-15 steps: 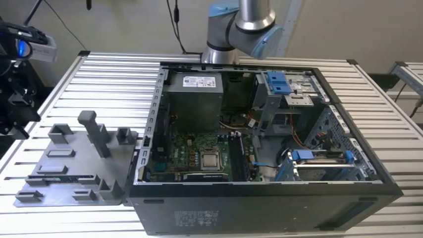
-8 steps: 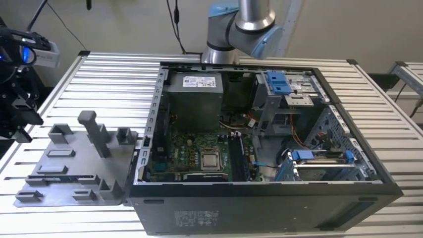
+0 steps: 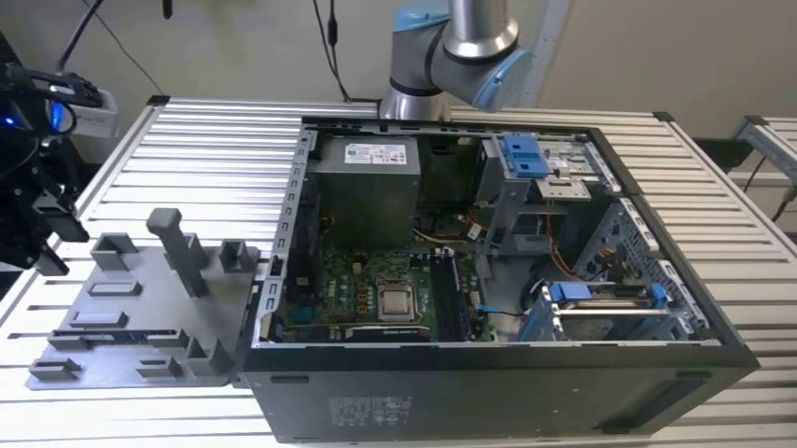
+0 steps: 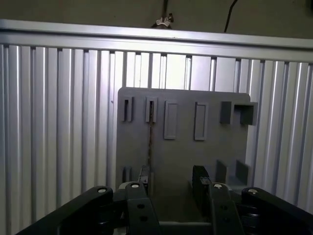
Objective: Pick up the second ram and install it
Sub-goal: 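Pick up the second ram and move it above second insertion slot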
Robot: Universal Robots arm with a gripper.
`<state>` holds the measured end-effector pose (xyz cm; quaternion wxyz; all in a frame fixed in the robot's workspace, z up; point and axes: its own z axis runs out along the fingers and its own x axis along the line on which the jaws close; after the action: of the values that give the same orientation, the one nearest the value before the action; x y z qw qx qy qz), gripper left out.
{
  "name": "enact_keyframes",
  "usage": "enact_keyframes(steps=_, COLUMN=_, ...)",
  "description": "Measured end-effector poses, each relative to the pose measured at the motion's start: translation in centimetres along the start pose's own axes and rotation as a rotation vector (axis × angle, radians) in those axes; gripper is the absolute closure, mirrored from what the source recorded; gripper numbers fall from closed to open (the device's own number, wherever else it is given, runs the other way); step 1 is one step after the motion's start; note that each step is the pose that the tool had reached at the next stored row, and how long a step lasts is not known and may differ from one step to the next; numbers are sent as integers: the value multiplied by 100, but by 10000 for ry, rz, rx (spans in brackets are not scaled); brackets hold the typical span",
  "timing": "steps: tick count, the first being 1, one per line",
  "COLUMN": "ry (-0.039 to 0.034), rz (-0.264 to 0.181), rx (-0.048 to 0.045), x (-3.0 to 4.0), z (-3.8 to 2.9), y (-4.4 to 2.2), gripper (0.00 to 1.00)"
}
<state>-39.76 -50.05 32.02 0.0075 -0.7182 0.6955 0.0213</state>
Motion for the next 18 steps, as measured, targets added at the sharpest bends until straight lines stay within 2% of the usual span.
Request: enact_keyframes(steps=18, ry=1, rz=-1, rx=13, x=13, z=310, y=-6, gripper=52)
